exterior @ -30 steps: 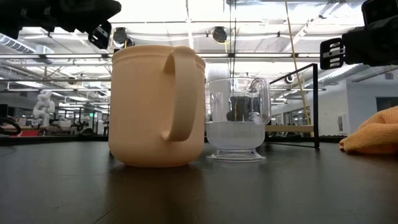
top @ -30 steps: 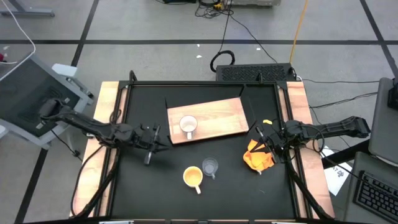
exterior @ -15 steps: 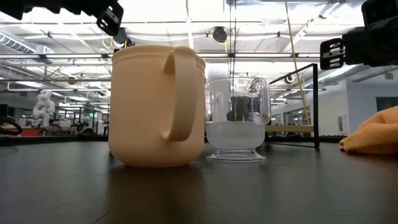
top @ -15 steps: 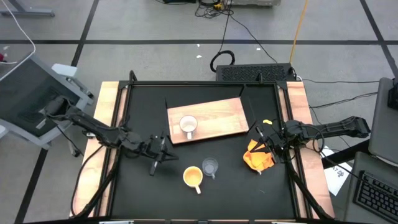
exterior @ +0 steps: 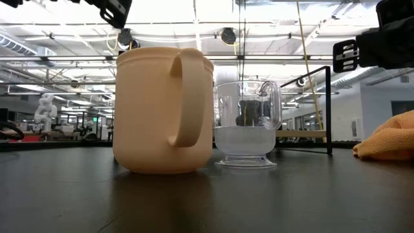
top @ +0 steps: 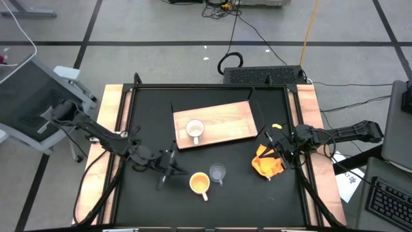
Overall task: Stack small to large cups/mugs on shelf
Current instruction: Put the orange mug on the shelf
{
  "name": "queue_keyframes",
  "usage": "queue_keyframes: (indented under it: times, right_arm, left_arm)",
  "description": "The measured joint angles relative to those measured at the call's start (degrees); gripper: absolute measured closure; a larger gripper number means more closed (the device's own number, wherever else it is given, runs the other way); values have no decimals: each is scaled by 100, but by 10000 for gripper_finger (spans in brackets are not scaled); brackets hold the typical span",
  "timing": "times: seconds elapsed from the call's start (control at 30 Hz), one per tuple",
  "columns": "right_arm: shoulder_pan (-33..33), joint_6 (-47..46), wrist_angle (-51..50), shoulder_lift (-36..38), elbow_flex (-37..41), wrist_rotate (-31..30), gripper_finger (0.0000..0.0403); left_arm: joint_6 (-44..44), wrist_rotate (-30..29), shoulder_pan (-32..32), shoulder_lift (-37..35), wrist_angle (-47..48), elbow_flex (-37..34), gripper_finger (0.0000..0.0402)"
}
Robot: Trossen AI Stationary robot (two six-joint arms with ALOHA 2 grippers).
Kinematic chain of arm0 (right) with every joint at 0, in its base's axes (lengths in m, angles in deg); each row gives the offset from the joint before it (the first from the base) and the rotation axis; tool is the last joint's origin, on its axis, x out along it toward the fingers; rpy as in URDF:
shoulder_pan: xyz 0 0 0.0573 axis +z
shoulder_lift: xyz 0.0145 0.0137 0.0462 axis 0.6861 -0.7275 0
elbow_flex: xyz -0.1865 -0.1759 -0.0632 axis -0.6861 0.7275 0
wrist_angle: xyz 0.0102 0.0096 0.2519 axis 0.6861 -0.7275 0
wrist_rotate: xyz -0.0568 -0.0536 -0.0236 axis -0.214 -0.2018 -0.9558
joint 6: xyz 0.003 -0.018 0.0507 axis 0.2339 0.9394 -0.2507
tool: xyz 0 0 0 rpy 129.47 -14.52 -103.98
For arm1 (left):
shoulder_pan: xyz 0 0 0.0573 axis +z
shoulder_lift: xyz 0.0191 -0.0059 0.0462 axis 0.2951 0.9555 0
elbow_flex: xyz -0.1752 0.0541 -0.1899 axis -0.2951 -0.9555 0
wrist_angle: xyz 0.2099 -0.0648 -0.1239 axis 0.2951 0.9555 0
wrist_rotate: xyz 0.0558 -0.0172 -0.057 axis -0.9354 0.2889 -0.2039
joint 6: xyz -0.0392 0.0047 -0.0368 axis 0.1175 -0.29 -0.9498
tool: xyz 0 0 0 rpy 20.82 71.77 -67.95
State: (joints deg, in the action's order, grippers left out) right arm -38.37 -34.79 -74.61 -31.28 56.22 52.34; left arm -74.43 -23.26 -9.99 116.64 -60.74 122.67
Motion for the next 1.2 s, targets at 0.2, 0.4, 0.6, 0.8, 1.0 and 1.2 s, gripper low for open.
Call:
queue_keyframes:
  times: [0.2,0.4,0.6,0.8,1.0,1.2]
  right_arm:
    - [0,-135,57,0,0,0,403]
    - [2,-130,68,0,0,0,403]
    - [2,-120,83,0,0,0,403]
    - [1,-98,106,0,0,-1,403]
    - [2,-85,132,0,0,-2,403]
    - [0,-85,129,0,0,-2,403]
  left_arm:
    - [-230,-18,-3,265,-125,-2,401]
    - [-416,2,-96,260,-157,-2,401]
    - [-560,-97,-187,260,-90,-2,401]
    - [-939,-322,-186,563,1074,643,401]
    - [-758,-112,-175,1158,2485,1876,401]
    - [-966,63,-48,1602,3571,2744,401]
